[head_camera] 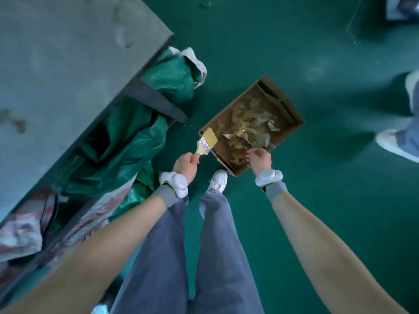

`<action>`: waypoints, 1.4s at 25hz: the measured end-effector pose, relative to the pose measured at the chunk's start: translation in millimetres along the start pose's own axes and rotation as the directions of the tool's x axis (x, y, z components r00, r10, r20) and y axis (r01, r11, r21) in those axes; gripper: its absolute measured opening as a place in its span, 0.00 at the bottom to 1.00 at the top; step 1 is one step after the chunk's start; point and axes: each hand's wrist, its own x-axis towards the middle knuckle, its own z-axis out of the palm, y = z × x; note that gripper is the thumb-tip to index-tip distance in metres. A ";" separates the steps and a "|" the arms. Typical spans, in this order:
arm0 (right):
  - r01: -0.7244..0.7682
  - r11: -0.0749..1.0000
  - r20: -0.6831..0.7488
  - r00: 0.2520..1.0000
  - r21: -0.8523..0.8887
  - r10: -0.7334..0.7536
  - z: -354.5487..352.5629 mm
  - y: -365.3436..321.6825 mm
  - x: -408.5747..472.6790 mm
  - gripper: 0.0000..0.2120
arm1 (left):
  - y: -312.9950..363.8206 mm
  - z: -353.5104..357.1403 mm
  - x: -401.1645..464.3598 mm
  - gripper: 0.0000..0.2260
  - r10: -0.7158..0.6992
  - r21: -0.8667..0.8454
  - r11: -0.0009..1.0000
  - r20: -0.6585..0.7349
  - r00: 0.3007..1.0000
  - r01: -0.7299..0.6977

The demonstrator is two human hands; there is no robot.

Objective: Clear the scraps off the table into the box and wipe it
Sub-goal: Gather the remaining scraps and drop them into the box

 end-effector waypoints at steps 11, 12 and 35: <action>0.406 0.884 0.142 0.913 -0.231 -0.382 15.2 -79.5 -173.8 0.13 | -31.4 -116.3 -155.8 0.17 0.124 -0.213 0.965 -0.137 0.983 -0.151; 0.457 0.849 0.165 0.889 -0.266 -0.427 24.5 -86.6 -194.2 0.12 | -40.6 -129.5 -167.3 0.17 0.127 -0.260 0.951 -0.165 0.978 -0.167; 0.981 0.073 0.771 0.188 -0.181 -0.609 328.0 -189.1 -426.9 0.08 | -292.8 -337.0 -252.1 0.13 -0.573 -0.750 0.634 -0.619 0.537 -0.188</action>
